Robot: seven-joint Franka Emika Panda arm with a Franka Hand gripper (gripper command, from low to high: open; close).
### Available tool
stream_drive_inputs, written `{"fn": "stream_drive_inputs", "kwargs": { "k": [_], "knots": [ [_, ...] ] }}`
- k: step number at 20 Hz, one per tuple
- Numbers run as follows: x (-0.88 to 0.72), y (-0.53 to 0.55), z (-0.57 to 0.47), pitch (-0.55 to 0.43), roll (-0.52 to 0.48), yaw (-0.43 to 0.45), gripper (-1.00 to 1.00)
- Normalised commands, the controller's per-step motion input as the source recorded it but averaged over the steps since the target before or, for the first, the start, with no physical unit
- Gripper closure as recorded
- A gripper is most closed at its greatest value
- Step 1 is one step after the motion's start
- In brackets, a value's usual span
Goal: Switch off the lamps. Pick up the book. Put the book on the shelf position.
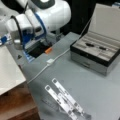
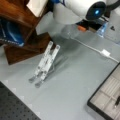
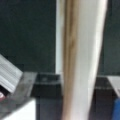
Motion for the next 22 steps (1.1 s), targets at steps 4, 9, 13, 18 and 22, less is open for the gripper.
{"fn": "stream_drive_inputs", "kwargs": {
  "k": [4,9,13,18,22],
  "knots": [
    [0.19,-0.09,0.06,0.031,0.034,-0.068,1.0],
    [0.25,-0.06,0.05,0.028,0.034,-0.121,1.0],
    [0.33,-0.02,0.0,0.021,0.029,-0.192,1.0],
    [0.4,-0.01,-0.03,-0.024,0.039,-0.252,1.0],
    [0.41,0.01,-0.03,-0.058,0.055,-0.302,1.0]
  ]
}}
